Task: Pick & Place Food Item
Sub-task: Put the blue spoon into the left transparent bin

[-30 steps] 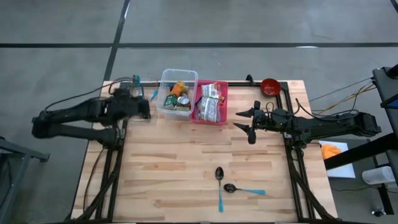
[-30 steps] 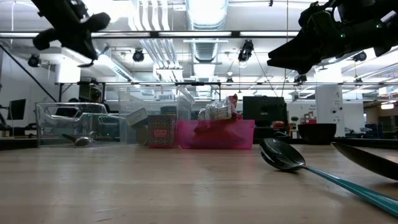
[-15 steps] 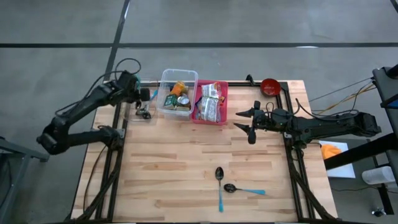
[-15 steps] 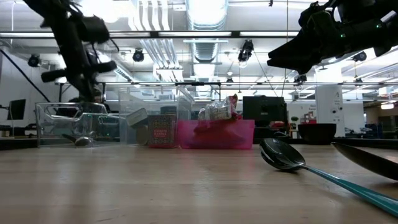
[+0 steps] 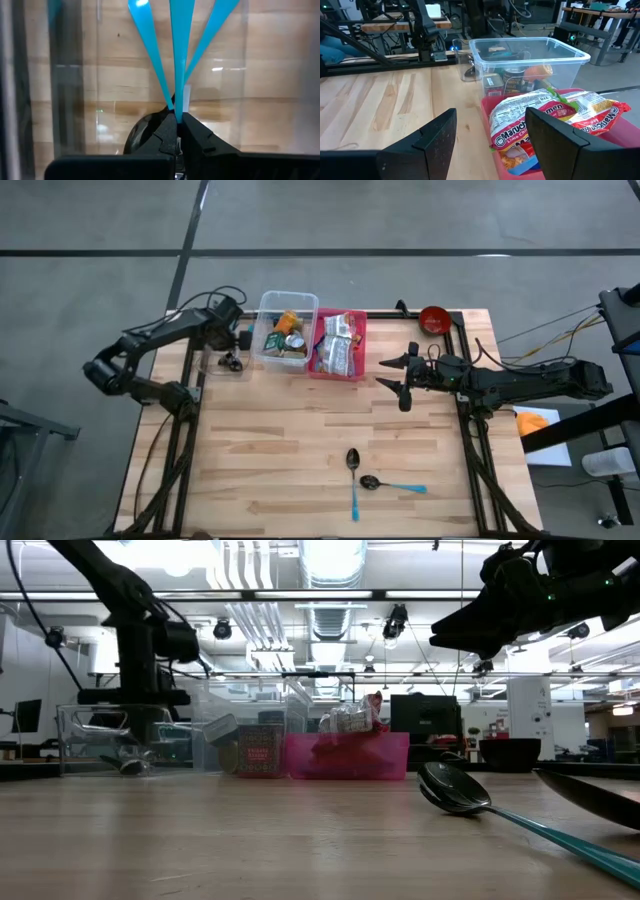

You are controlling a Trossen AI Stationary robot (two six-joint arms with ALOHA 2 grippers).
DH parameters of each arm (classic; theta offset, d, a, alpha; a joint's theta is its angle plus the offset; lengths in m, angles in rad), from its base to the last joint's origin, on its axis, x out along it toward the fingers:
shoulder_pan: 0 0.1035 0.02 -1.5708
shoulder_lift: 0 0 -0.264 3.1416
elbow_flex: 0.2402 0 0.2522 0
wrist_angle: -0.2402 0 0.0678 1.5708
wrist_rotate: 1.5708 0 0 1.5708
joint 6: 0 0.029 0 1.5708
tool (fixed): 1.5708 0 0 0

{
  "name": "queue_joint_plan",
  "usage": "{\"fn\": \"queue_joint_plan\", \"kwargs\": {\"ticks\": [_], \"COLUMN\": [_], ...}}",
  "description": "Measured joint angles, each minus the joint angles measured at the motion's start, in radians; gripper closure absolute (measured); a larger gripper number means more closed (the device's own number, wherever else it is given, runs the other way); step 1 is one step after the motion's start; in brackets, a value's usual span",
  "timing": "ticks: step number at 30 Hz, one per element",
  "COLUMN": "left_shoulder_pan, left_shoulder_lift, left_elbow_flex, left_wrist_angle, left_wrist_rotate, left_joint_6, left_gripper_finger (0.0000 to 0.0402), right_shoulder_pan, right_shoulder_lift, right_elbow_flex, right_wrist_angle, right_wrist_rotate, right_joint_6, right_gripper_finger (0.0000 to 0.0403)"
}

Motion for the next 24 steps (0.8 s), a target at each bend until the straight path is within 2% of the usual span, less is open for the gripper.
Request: {"fn": "queue_joint_plan", "kwargs": {"ticks": [7, 14, 24], "left_shoulder_pan": [0.0, 0.0, 0.002], "left_shoulder_lift": [0.096, 0.136, 0.135], "left_elbow_flex": [0.0, 0.0, 0.001], "left_wrist_angle": [0.011, 0.013, 0.03], "left_wrist_rotate": [0.0, 0.006, 0.011], "left_joint_6": [-0.002, -0.003, -0.007], "left_gripper_finger": [0.0392, 0.0388, 0.0304], "right_shoulder_pan": [0.0, 0.0, 0.0], "right_shoulder_lift": [0.0, 0.0, 0.0], "right_elbow_flex": [0.0, 0.0, 0.0], "right_wrist_angle": [0.0, 0.0, 0.0], "right_wrist_rotate": [0.0, 0.0, 0.0], "right_joint_6": [0.002, 0.0, 0.0], "right_gripper_finger": [0.0168, 0.0168, 0.0168]}}
